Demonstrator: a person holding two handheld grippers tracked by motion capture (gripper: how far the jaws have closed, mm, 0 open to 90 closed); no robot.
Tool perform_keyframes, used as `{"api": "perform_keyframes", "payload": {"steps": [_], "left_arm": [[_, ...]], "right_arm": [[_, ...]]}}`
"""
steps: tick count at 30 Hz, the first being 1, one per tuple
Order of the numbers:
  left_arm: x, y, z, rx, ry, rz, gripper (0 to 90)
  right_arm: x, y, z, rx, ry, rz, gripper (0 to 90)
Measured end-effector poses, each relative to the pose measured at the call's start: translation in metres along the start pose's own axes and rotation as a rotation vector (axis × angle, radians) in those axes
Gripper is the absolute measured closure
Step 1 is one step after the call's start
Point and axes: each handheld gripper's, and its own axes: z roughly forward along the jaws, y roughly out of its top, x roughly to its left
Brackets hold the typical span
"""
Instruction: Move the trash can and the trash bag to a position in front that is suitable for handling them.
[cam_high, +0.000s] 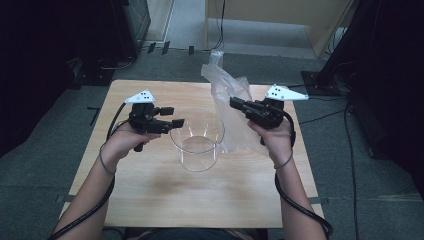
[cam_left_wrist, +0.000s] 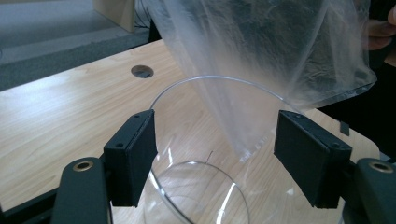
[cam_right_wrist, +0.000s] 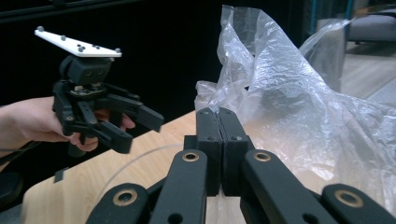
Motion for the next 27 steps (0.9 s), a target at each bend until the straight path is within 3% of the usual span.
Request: {"api": "perform_keyframes", "payload": {"steps": [16,22,27], "left_arm": [[-0.021,0.009,0.003,-0.056,-0.046,0.058,27.4],[-0.030,0.011,0.006,-0.067,-0.059,0.078,26.8],[-0.036,0.015,0.005,-0.080,-0.066,0.110,26.0]], "right_arm": [[0.040,0.012,0.021,-0.046,0.135,-0.046,89.7],[0.050,0.014,0.026,-0.053,0.172,-0.038,89.7],[0.064,0.020,0.029,-0.091,0.224,-0.048,89.6]]}}
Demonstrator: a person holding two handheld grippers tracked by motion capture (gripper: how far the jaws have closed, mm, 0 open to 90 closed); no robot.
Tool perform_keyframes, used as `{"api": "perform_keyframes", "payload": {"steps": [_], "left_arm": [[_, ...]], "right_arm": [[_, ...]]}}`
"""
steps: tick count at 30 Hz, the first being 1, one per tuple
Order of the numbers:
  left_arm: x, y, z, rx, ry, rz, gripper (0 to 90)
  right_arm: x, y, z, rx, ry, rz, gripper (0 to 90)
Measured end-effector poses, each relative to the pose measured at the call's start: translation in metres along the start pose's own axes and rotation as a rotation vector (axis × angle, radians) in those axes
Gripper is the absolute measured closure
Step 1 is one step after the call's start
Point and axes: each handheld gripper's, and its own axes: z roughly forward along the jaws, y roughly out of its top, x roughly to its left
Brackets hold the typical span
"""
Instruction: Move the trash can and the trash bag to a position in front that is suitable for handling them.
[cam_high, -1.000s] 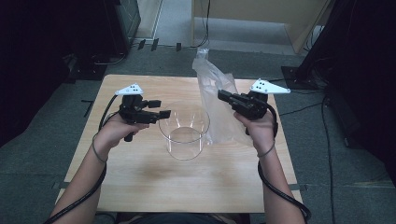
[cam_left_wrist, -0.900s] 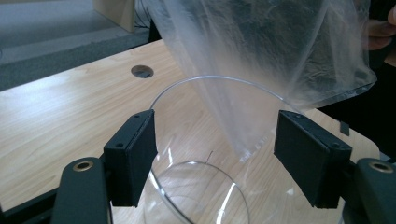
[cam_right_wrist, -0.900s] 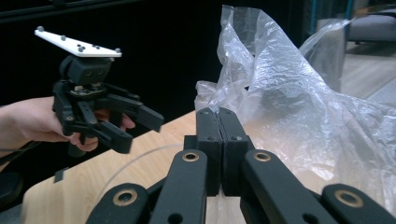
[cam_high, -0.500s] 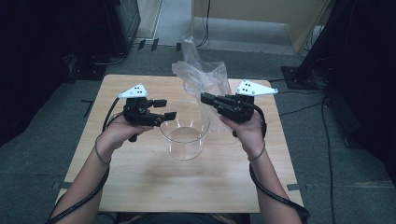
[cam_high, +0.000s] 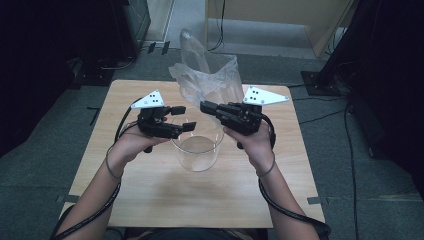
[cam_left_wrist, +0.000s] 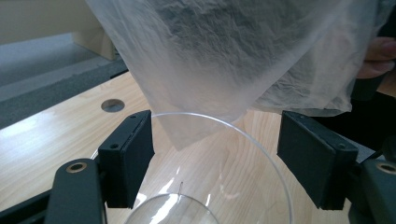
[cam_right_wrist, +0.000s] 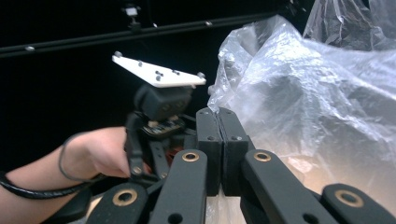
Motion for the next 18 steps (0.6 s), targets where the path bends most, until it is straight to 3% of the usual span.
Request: {"api": "perform_keyframes", "payload": {"steps": [7,9,11,14,18], "left_arm": [[-0.005,0.004,-0.003,-0.021,0.000,0.022,25.7],[-0.007,0.007,-0.005,-0.033,0.002,0.028,25.5],[-0.009,0.008,-0.006,-0.040,0.003,0.034,25.4],[-0.010,0.010,-0.009,-0.046,0.009,0.043,25.2],[-0.012,0.013,-0.011,-0.059,0.012,0.044,24.7]], "right_arm": [[0.011,0.007,0.003,-0.032,0.036,-0.019,89.6],[0.016,0.013,0.001,-0.068,0.082,0.008,89.5],[0.021,0.020,-0.002,-0.092,0.104,-0.007,89.5],[0.028,0.028,-0.008,-0.116,0.114,-0.037,89.5],[0.030,0.029,-0.008,-0.123,0.134,-0.026,89.5]]}}
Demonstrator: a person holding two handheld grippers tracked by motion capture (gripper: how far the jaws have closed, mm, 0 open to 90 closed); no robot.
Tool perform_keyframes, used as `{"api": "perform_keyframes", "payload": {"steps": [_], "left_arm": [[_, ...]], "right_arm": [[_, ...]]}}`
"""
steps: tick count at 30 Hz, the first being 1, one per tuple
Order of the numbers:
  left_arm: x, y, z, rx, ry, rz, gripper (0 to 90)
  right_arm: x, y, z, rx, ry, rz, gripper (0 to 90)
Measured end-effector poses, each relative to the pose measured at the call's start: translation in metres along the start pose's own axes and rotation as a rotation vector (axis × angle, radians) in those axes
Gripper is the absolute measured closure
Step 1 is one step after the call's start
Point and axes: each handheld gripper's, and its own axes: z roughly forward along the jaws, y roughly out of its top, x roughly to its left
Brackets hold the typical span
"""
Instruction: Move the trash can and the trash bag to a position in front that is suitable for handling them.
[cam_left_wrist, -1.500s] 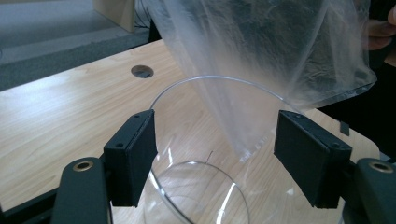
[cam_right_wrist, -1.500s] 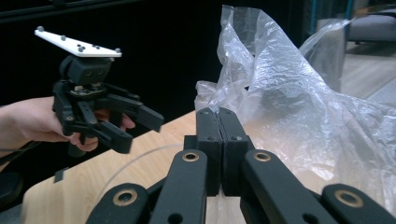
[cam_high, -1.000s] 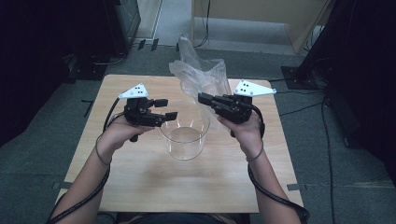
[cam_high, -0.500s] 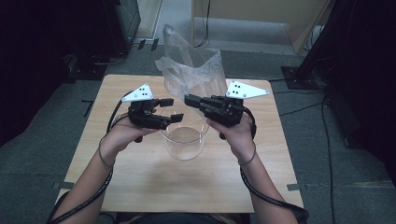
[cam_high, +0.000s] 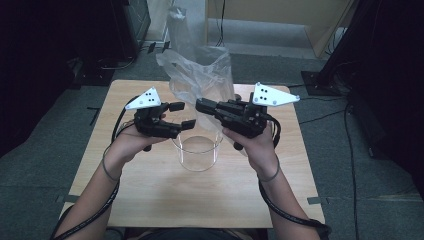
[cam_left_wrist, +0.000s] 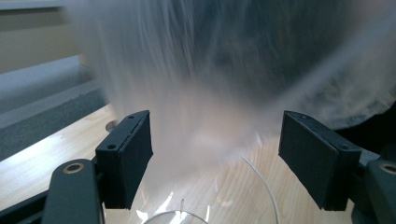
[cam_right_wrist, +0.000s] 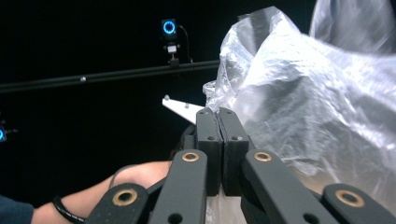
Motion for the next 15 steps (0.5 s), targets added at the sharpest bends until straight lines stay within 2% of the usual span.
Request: {"api": "perform_keyframes", "payload": {"steps": [4,5,8,9,11,12,13,14,15], "left_arm": [[-0.002,0.002,0.000,-0.005,-0.003,0.013,22.9],[-0.003,0.002,0.000,-0.004,-0.006,0.013,22.3],[-0.004,0.001,0.003,-0.003,-0.021,0.018,20.1],[-0.004,0.000,0.004,-0.005,-0.031,0.019,19.0],[-0.004,-0.002,0.007,-0.004,-0.044,0.030,18.7],[-0.006,-0.003,0.009,-0.004,-0.060,0.019,18.5],[-0.004,-0.004,0.009,-0.009,0.000,0.045,18.5],[-0.010,-0.006,0.011,-0.009,-0.017,-0.041,18.5],[-0.002,-0.005,0.014,-0.011,-0.052,0.063,18.6]], "right_arm": [[-0.005,-0.007,0.005,0.027,-0.008,-0.001,89.4],[-0.012,-0.016,0.009,0.049,-0.016,0.035,89.5],[-0.017,-0.024,0.013,0.065,-0.010,0.056,89.5],[-0.018,-0.029,0.018,0.075,0.005,0.071,89.5],[-0.018,-0.031,0.020,0.081,0.008,0.073,89.5],[-0.018,-0.033,0.023,0.089,0.013,0.072,89.5],[-0.018,-0.033,0.023,0.089,0.013,0.072,89.5],[-0.019,-0.035,0.024,0.088,0.015,0.077,89.5],[-0.019,-0.036,0.024,0.089,0.022,0.088,89.5]]}}
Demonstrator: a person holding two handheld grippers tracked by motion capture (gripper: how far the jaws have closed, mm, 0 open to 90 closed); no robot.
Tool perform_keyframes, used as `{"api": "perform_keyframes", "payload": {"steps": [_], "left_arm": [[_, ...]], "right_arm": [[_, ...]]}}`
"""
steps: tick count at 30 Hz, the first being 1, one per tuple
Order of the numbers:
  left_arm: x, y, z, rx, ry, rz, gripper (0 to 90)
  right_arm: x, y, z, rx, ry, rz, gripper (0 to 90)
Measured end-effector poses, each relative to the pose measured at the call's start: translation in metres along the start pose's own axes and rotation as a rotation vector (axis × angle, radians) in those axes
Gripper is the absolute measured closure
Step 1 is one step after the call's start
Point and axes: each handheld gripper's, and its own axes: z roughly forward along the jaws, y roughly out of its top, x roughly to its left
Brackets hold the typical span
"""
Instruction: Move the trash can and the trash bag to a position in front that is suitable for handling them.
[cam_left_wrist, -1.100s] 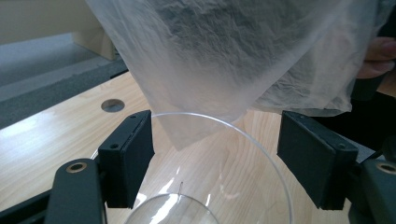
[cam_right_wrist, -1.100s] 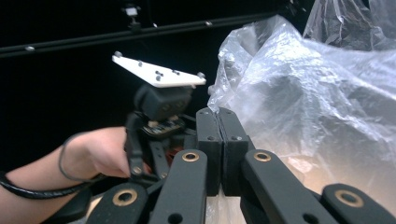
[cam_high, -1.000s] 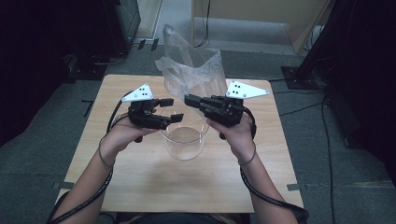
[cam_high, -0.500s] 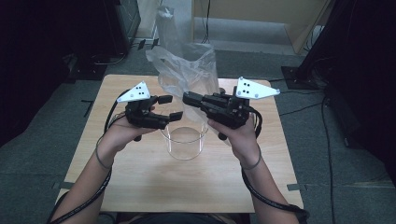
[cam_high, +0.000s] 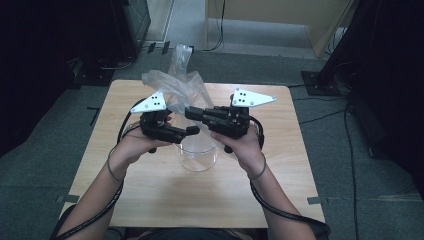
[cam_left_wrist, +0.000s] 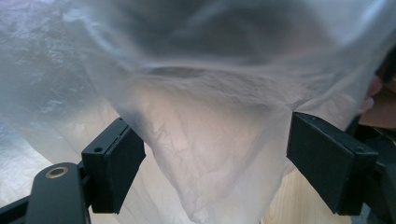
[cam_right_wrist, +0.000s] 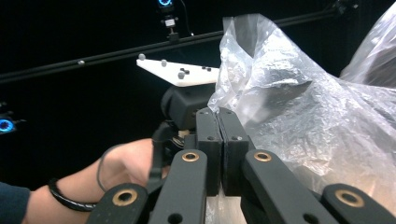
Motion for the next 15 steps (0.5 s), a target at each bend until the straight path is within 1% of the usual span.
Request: {"api": "perform_keyframes", "payload": {"steps": [1,3,4,5,6,7,8,9,11,13,15], "left_arm": [[0.001,-0.002,0.002,-0.001,0.014,-0.012,19.9],[0.003,-0.005,0.004,-0.009,0.028,0.013,34.3],[-0.002,-0.008,0.004,-0.014,0.051,-0.065,55.9],[0.000,-0.008,0.006,-0.021,0.026,-0.014,55.9],[0.001,-0.009,0.006,-0.026,0.025,0.012,61.0],[0.001,-0.010,0.007,-0.024,0.026,0.010,68.3],[-0.003,-0.011,0.008,-0.019,0.035,-0.043,74.6],[0.000,-0.013,0.008,-0.021,0.050,-0.015,85.6],[0.002,-0.014,0.007,-0.023,0.057,-0.023,89.4],[0.006,-0.015,0.004,-0.022,0.066,-0.029,89.6],[0.008,-0.015,0.000,-0.026,0.075,-0.030,89.7]], "right_arm": [[0.000,-0.001,0.001,0.000,0.009,0.011,89.5],[-0.001,-0.003,0.003,0.001,0.027,0.028,89.5],[-0.002,-0.005,0.005,0.004,0.036,0.036,89.5],[-0.002,-0.005,0.005,0.004,0.036,0.036,89.5],[-0.002,-0.006,0.006,0.009,0.033,0.037,89.5],[-0.003,-0.007,0.006,0.012,0.031,0.041,89.4],[-0.004,-0.008,0.006,0.012,0.029,0.046,89.1],[-0.007,-0.009,0.005,0.015,0.024,0.053,86.1],[-0.009,-0.008,0.003,0.015,0.018,0.059,81.5],[-0.010,-0.008,0.001,0.018,0.014,0.054,79.7],[-0.011,-0.006,-0.004,0.015,-0.009,0.044,73.4]]}}
